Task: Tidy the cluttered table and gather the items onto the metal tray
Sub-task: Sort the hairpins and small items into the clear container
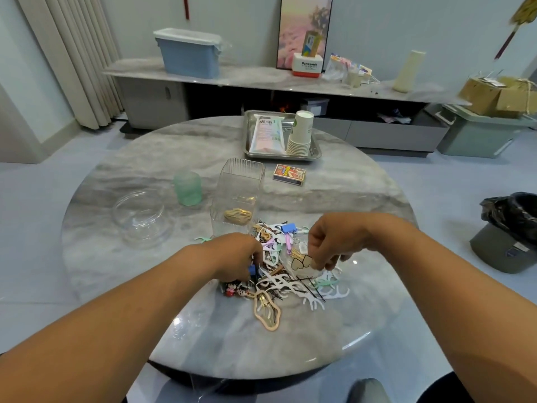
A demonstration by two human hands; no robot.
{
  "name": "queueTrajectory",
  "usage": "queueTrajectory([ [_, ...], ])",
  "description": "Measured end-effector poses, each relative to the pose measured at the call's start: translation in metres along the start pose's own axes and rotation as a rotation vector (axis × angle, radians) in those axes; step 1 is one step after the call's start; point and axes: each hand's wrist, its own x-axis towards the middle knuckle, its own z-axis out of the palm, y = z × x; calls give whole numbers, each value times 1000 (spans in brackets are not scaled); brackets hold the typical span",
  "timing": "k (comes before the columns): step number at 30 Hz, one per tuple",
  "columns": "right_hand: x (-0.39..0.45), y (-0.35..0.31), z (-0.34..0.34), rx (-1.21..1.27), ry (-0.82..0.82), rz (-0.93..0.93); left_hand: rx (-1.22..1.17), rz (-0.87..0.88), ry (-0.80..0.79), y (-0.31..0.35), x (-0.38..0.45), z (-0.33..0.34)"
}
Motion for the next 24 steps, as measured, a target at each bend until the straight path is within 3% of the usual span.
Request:
queueTrajectory([
  [7, 19, -4, -15, 408, 450, -208, -156, -85, -64, -14, -5, -17],
  [9, 28, -16, -15, 573, 582, -264, -206, -63, 10, -14, -5, -23],
  [12, 42, -37, -14, 724, 703, -320, -309, -80, 267, -13, -2, -37],
  [17, 68, -65, -5, 593, 865, -352, -378, -192, 613, -23, 3, -46],
  [24, 95, -78, 8, 329, 908, -303, -461, -261, 673, -47, 7, -39],
])
